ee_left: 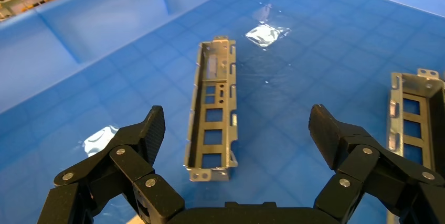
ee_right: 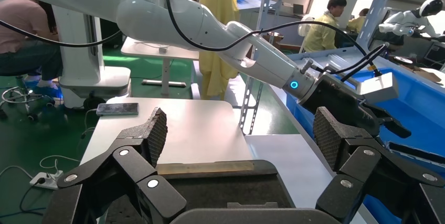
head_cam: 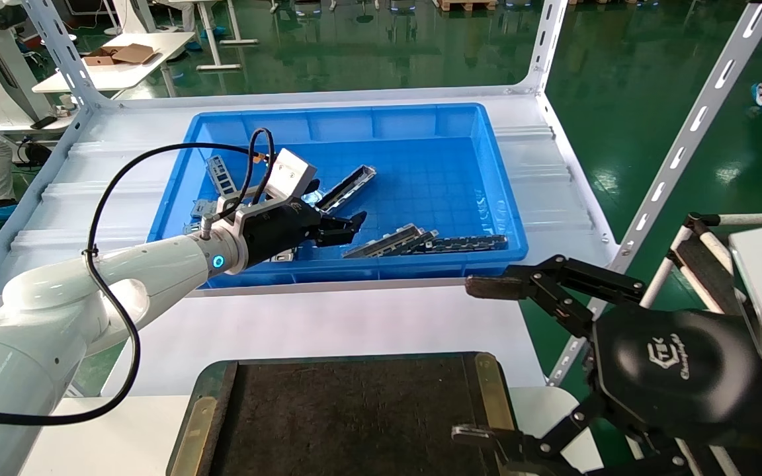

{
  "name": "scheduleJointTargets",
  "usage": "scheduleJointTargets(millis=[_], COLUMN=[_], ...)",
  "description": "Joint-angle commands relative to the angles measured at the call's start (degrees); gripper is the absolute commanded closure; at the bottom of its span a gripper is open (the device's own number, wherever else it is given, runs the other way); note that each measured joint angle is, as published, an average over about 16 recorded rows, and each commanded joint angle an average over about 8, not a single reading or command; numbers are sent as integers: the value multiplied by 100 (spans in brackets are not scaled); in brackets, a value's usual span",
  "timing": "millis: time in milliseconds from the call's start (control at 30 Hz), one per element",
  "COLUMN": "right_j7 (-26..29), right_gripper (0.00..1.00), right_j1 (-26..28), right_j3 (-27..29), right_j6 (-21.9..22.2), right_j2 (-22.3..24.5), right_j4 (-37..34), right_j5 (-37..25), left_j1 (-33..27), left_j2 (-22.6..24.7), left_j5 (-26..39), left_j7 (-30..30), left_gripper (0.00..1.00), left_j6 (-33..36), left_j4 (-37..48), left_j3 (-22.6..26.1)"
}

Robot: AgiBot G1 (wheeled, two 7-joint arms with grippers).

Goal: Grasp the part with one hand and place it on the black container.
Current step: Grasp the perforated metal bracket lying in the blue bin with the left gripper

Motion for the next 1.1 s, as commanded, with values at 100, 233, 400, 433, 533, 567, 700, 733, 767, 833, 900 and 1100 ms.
scheduleJointTargets(millis=[100,233,400,433,533,567,700,733,767,833,900,1100], right_j7=[0,-1,-1,-1,-1,-1,-1,-2,-2,-2,-2,-2], right_gripper=[100,100,100,100,100,100,100,100,100,100,100,100], right_j1=[0,0,0,0,1,1,1,1,1,1,1,1], right_j3=[-1,-1,-2,-2,-2,-2,-3,-3,-3,-4,-4,-5], right_j6=[0,0,1,1,1,1,1,1,1,1,2,2], right_j2=[0,0,1,1,1,1,1,1,1,1,2,2], right_j4=[0,0,0,0,0,0,0,0,0,0,0,0], right_j5=[0,1,1,1,2,2,2,2,2,2,3,3], left_j1=[44,76,102,106,121,127,144,147,150,154,158,170], left_j2=[-3,-7,-11,-12,-13,-13,-14,-15,-15,-15,-15,-15], left_j5=[-48,-104,-172,-187,-231,-245,-298,-312,-325,-352,-378,-457], left_j7=[-25,-34,-49,-52,-57,-57,-57,-57,-57,-58,-58,-53], left_gripper=[100,100,100,100,100,100,100,100,100,100,100,100], left_j6=[-64,-113,-148,-154,-170,-173,-180,-182,-185,-191,-198,-209], left_j4=[-39,-50,-47,-46,-46,-46,-50,-51,-52,-53,-55,-72], left_j3=[47,88,136,145,168,177,212,221,230,248,265,317])
